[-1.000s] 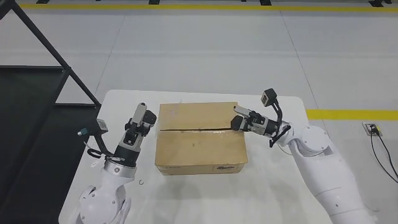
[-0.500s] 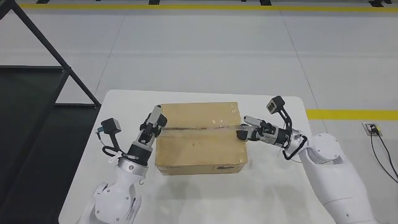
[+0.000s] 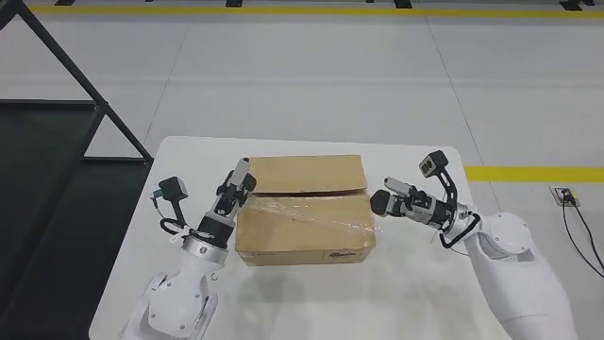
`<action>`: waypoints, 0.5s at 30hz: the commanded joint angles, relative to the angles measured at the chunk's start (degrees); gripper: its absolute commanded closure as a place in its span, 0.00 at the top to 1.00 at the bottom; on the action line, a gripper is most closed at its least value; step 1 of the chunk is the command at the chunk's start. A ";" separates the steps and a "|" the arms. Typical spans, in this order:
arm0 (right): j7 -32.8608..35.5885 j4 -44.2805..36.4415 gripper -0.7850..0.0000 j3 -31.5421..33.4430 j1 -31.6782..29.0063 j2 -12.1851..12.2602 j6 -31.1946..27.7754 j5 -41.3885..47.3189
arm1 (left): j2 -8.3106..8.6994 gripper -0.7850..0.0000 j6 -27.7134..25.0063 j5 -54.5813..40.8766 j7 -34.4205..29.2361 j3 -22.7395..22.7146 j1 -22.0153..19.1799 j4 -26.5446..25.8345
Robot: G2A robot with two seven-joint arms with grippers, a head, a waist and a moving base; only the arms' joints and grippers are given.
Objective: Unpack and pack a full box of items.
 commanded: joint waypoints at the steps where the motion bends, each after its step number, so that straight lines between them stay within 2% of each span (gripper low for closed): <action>1: 0.81 -0.52 1.00 1.90 -1.25 0.53 -0.40 0.09 | -0.06 1.00 0.01 0.02 -0.18 -0.20 -0.08 -0.10; 8: 7.27 -4.68 1.00 7.54 -6.57 2.82 -0.22 -4.24 | -0.23 1.00 -1.68 -2.20 -0.07 -2.19 0.62 -2.45; 11: 6.90 -5.41 1.00 8.33 -7.33 3.06 -0.46 -4.87 | -0.07 1.00 -2.25 -5.39 -0.29 -5.66 1.81 -4.14; 15: 6.90 -5.41 1.00 8.33 -7.33 3.06 -0.46 -4.87 | 0.33 1.00 -2.24 -11.26 -1.26 -12.78 4.04 -5.03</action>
